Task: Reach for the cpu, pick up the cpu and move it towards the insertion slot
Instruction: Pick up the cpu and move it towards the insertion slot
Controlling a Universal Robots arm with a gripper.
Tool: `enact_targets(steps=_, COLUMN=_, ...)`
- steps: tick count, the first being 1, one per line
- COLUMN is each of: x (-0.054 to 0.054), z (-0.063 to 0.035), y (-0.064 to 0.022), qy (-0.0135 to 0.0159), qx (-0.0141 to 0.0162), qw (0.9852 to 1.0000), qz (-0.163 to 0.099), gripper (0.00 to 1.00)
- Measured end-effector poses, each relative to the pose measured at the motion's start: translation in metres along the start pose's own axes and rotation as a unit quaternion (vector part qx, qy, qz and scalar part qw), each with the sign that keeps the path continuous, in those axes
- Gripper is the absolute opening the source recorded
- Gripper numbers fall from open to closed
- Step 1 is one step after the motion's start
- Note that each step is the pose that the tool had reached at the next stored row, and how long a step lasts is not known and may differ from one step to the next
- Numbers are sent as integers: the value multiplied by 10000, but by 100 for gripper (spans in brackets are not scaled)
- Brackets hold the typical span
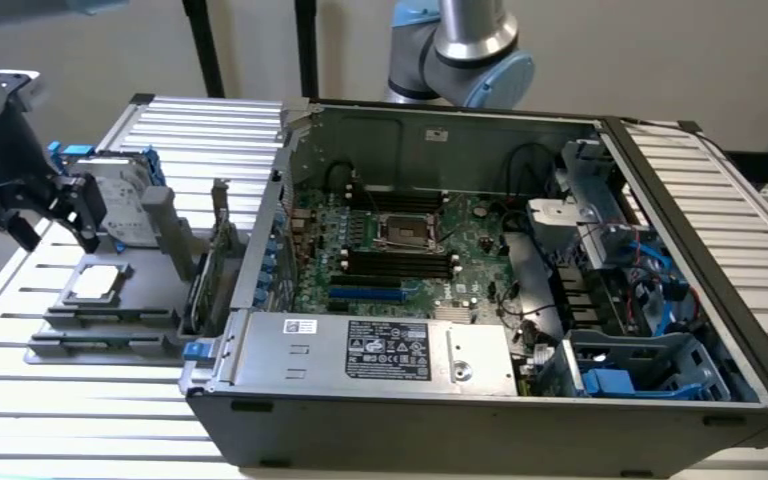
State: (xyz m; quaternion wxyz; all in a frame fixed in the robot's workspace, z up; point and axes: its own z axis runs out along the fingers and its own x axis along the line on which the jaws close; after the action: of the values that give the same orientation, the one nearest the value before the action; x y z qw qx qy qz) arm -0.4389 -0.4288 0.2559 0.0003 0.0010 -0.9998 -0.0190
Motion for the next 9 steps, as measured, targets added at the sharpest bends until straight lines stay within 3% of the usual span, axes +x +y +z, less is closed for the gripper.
enact_targets(steps=9, x=0, z=163, y=-14, qy=-1, qx=0, qw=10000, qz=17, gripper=71)
